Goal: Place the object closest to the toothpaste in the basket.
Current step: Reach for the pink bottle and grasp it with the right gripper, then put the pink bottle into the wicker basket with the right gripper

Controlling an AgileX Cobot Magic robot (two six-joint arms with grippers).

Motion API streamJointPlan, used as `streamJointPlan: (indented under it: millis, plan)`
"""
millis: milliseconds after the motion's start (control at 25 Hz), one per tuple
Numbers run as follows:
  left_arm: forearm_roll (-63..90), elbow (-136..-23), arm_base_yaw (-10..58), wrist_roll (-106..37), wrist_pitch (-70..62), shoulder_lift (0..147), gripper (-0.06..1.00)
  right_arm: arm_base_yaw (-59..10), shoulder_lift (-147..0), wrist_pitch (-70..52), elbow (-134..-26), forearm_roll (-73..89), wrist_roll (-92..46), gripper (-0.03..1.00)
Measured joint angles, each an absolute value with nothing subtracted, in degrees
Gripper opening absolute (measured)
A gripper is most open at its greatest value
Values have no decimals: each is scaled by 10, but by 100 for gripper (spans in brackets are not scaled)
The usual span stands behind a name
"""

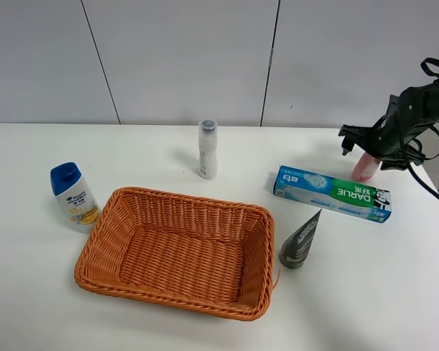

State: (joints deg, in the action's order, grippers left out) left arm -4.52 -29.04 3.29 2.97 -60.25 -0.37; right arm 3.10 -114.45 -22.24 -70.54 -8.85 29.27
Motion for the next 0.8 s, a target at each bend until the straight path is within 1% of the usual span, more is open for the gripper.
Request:
streamJointPlan:
  millis: [40, 240, 480, 680, 800]
  plan:
    - [-45, -290, 33, 30, -602, -4, 100, 31, -1145, -228, -705, -91, 293, 67]
    - [-45, -290, 33, 30, -602, -4, 100, 31, -1145, -243, -706, -121, 292, 32]
    - [-45, -290, 33, 30, -602, -4, 100, 31, -1128, -248, -706, -158, 270, 31]
    - [-45, -290, 33, 30, -602, -4, 100, 29, -1023, -191, -706, -127, 228, 30]
    - [-45, -290, 33, 30, -602, -4, 100, 0, -957, -168, -712, -85, 149, 30]
